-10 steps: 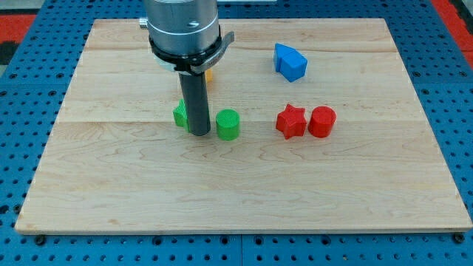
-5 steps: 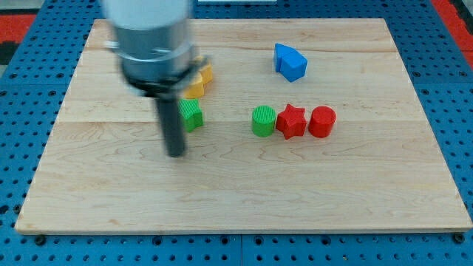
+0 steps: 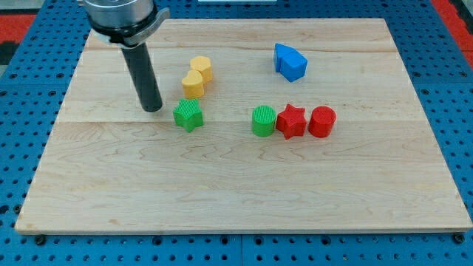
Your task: Move the green star towards the green circle
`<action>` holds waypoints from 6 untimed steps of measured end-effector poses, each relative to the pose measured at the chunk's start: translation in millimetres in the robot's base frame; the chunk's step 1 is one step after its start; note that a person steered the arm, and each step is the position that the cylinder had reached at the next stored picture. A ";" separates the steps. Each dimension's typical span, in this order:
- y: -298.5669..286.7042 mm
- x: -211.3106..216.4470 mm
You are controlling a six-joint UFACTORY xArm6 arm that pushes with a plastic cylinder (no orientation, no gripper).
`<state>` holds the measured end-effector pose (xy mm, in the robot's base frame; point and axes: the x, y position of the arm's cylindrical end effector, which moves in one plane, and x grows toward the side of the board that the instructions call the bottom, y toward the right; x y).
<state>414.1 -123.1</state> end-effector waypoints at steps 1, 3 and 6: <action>43.4 16.3; -5.0 36.4; 49.8 49.4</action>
<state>463.5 -73.3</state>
